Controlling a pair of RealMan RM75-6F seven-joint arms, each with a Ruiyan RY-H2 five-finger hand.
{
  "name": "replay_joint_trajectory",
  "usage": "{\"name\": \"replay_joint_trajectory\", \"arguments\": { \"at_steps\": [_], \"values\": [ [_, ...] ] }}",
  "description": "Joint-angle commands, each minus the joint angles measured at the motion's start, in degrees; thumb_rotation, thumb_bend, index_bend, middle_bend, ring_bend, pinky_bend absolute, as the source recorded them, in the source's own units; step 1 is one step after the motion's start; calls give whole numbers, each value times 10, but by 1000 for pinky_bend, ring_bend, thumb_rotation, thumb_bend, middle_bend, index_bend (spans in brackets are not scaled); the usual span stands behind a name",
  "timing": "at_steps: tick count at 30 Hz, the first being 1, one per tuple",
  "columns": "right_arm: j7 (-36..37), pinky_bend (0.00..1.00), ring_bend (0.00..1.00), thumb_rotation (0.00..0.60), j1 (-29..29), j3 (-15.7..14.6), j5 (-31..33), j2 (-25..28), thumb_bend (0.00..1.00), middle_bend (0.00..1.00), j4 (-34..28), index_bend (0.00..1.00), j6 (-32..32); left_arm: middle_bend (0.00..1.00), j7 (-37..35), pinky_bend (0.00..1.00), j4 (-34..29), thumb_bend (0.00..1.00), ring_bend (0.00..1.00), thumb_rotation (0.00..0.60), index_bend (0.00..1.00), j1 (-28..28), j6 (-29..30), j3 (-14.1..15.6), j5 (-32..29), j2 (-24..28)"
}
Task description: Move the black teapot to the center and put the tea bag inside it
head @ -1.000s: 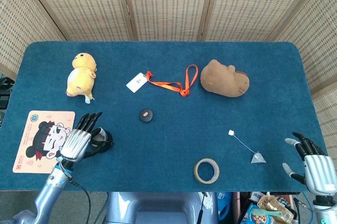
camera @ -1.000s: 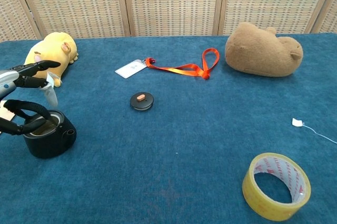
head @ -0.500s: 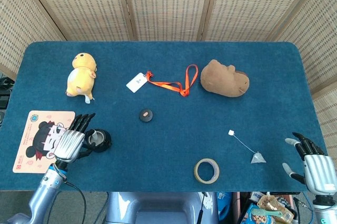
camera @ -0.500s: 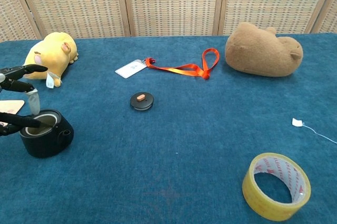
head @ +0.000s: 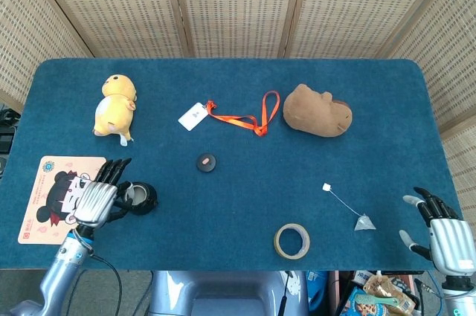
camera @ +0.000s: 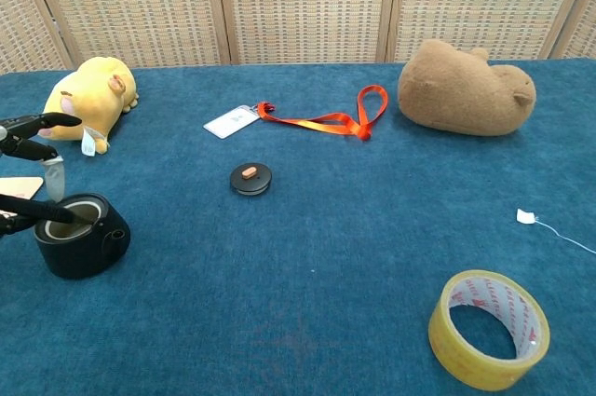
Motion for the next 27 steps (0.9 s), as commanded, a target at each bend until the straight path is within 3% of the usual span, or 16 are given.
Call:
{"name": "replay_joint_trajectory", "arguments": {
  "at_steps": [1, 14, 27],
  "values": [
    [0, 411, 250, 600, -2, -1, -1, 1, 365, 272, 0, 322, 2, 70, -4, 0, 0, 471, 0, 600, 592, -3, 2, -2, 5, -5],
    [-1, 411, 250, 600, -1, 1, -1, 1, 366, 272, -2, 322, 1, 86, -10, 0, -14, 471, 0, 600, 621, -14, 2, -16, 11, 1],
    [2, 412, 250, 600, -2, 1, 3, -2, 365, 272, 1, 322, 1, 88, -6, 0, -54, 471, 0, 600, 624, -60, -30, -52, 14, 21]
  ]
}}
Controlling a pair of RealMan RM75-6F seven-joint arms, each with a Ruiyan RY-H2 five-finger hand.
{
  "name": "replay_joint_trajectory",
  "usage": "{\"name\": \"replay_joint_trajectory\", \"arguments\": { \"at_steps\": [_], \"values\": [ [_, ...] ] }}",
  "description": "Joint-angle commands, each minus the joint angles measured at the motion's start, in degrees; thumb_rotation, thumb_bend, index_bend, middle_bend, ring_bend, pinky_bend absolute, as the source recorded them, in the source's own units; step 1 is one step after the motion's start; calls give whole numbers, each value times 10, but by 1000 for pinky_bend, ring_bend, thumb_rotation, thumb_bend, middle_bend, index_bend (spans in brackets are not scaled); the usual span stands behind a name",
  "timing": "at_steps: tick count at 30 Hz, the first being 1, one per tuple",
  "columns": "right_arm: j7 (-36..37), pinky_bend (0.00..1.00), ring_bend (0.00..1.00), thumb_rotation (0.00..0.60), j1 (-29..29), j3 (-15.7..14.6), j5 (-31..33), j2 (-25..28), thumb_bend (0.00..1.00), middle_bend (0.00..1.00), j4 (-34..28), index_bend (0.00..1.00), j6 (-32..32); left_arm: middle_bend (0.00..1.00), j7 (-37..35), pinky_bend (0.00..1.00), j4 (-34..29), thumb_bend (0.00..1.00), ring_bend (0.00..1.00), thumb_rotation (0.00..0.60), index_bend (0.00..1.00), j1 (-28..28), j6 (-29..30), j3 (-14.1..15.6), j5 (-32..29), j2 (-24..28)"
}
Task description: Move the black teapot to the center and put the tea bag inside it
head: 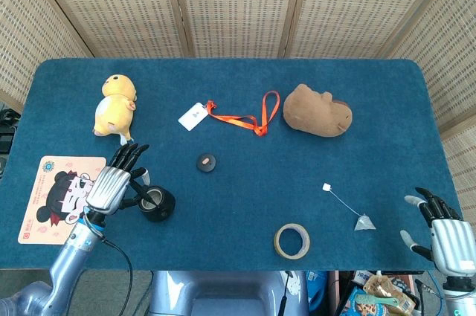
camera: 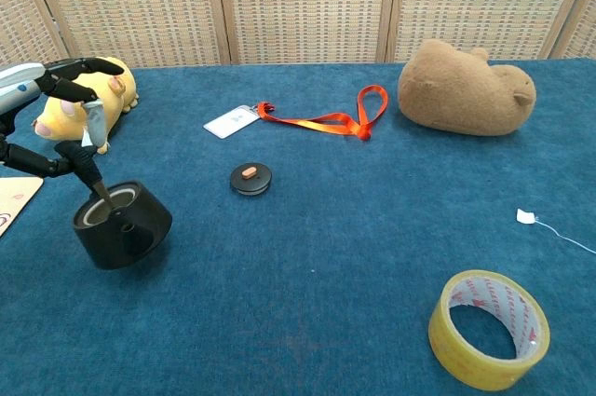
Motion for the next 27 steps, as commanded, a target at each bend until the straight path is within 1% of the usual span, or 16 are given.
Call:
{"name": "replay_joint_trajectory", "arguments": {
  "at_steps": [1, 9, 16, 23, 25, 27],
  "values": [
    [0, 411, 250, 600, 0, 0, 0, 0, 366, 272, 0, 322, -1, 88, 6, 0, -7, 470, 0, 600, 624, -14, -15, -9, -5, 2],
    [0, 412, 250, 600, 4, -2, -5, -2, 366, 272, 1, 322, -6, 88, 13, 0, -20, 471, 0, 600, 624, -61, -74, -38, -33, 1],
    [-4, 411, 250, 600, 6, -3, -10, -3, 366, 272, -1, 322, -7, 88, 32, 0, -19, 470, 0, 600, 624, -108, -121, -65, -62, -5],
    [-14, 412, 250, 600, 11, -4, -21, 4, 366, 272, -10, 321, -8, 88, 60, 0, -2, 471, 0, 600, 624, -169, -171, -100, -101, -31],
    [-22, 412, 250, 600, 16, -3, -28, 11, 366, 272, -18, 322, -10, 88, 76, 0, 16, 471, 0, 600, 624, -210, -203, -124, -123, -52],
    [-26, 412, 250, 600, 18, -3, -29, 15, 366, 272, -23, 322, -12, 88, 88, 0, 24, 471, 0, 600, 624, -227, -214, -131, -138, -61]
  ]
}}
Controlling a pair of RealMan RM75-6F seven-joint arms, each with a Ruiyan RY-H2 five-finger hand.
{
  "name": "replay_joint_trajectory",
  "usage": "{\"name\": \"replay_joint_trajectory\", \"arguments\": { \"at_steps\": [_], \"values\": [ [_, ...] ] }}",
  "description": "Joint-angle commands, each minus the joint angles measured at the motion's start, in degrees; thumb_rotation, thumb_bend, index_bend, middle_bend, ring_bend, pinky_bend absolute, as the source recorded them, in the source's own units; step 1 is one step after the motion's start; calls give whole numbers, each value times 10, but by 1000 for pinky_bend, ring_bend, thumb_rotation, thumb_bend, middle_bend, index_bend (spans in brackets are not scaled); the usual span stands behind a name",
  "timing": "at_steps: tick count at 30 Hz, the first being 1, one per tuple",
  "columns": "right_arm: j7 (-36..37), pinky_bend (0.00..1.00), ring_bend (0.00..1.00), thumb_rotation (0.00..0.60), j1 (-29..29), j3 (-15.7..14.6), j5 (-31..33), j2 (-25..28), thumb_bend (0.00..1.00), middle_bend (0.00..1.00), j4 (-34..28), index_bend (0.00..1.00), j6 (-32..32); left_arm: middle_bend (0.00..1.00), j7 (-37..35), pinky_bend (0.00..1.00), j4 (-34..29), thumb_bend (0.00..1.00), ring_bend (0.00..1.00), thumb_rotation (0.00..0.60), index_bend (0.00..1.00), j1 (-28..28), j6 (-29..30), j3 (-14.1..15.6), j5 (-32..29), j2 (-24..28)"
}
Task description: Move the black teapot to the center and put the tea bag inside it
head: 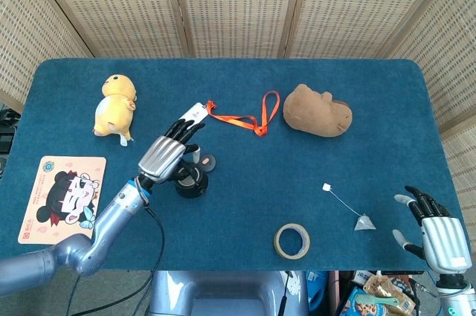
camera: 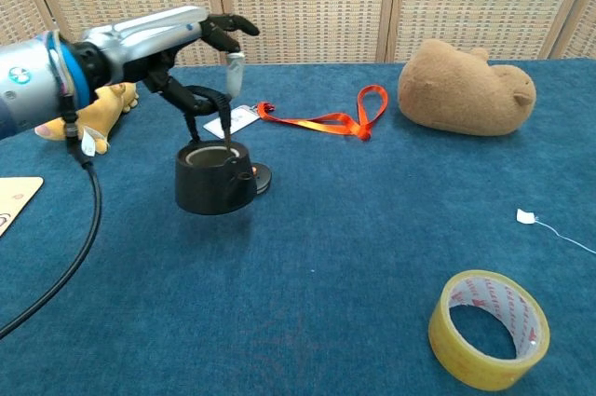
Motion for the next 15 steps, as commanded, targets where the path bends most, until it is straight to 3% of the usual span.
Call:
{"name": "replay_joint_trajectory", "arguments": {
  "at_steps": [1, 15],
  "values": [
    [-8, 412, 250, 600, 5, 1, -4, 7, 366, 272, -10, 322, -4, 88, 31, 0, 26, 470, 0, 600, 624, -50, -38, -28, -40, -29],
    [-15, 412, 250, 600, 14, 4, -8, 27, 365, 271, -28, 322, -9, 88, 117, 0, 82, 471, 0, 600, 624, -163, -87, -51, -142, -93]
  ]
}}
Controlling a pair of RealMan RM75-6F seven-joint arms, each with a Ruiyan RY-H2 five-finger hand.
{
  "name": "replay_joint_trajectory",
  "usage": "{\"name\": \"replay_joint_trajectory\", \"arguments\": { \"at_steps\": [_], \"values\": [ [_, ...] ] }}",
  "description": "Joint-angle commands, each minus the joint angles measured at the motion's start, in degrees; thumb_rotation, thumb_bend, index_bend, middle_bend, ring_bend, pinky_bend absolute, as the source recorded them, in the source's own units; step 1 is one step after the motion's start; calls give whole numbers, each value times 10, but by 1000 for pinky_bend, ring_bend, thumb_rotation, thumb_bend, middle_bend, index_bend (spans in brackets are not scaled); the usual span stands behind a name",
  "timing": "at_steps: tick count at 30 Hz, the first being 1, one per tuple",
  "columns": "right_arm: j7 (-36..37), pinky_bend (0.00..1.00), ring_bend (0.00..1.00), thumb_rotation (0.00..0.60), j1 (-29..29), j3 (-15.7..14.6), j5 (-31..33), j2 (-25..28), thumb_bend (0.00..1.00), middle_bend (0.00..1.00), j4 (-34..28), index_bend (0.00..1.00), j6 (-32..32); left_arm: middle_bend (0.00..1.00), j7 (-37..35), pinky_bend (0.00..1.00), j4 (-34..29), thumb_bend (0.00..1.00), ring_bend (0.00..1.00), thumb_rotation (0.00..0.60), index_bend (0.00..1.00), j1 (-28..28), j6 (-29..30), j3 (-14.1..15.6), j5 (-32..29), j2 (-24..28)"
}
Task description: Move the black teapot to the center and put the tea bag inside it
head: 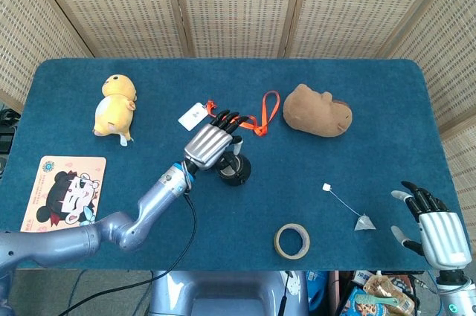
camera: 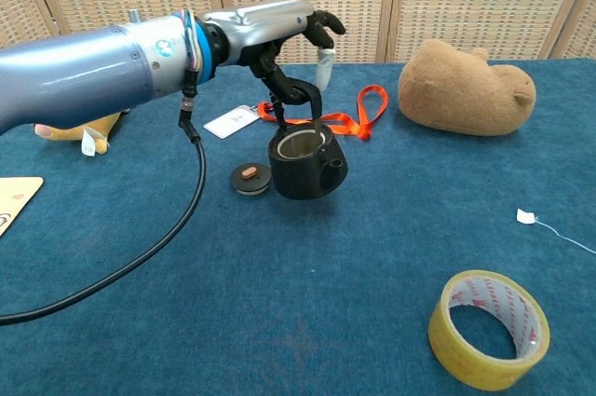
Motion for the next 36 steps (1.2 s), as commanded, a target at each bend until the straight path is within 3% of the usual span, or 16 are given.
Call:
{"name": "replay_joint_trajectory", "arguments": {
  "at_steps": [1, 19, 36],
  "values": [
    [0, 412, 250, 600, 2, 1, 0, 3, 365, 271, -3, 322, -3, 88, 19, 0, 20, 471, 0, 600, 624, -30, -9, -7, -28, -24],
    [16, 412, 250, 600, 4, 1, 4, 14, 366, 268, 0, 322, -3, 88, 61, 0, 133, 471, 0, 600, 624, -137, -18, -19, -113, -119],
    [33, 411, 250, 600, 7, -3, 6, 10, 366, 268, 14, 322, -7, 88, 72, 0, 243, 470, 0, 600, 624, -189, -39, -20, -166, -178]
  ]
}}
